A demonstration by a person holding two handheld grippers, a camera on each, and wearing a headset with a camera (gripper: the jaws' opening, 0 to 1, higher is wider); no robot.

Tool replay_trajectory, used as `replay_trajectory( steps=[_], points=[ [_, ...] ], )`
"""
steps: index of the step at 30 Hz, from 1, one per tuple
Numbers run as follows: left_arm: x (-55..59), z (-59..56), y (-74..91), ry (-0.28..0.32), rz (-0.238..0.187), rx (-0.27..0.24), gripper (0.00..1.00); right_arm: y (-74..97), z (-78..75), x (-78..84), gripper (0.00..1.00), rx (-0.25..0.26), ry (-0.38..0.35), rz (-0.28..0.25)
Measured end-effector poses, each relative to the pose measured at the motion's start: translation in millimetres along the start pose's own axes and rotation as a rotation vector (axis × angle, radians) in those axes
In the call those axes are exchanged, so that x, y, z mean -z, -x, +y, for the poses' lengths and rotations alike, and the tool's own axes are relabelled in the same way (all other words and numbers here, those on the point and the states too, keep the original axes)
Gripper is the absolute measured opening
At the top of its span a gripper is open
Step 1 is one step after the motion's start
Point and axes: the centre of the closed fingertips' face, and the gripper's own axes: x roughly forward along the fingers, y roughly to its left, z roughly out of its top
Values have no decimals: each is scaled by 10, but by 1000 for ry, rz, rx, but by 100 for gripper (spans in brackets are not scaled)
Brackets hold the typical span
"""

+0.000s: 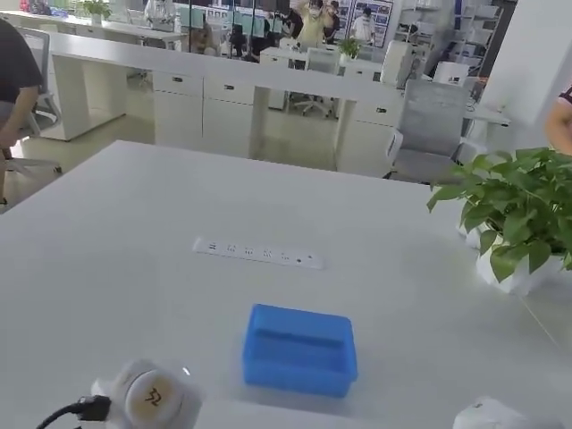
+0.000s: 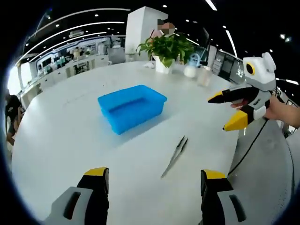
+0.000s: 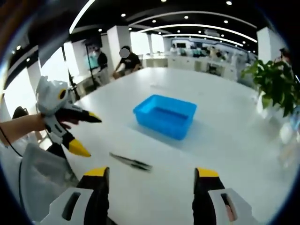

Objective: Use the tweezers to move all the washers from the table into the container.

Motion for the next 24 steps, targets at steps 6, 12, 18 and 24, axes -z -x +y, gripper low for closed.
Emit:
replay_trajectory(
  steps=[6,12,18,24],
  points=[
    [11,56,179,24,-23,-90,89,24,-61,44,77,18,-20,2],
    [149,82,282,89,12,-145,96,84,-135,56,83,40,-44,-8],
    [135,170,354,93,-19,-207,99,118,-166,96,87,58,-58,-7],
    [128,182,348,94,-18,-209,99,134,-164,110,89,64,-59,-6]
  ],
)
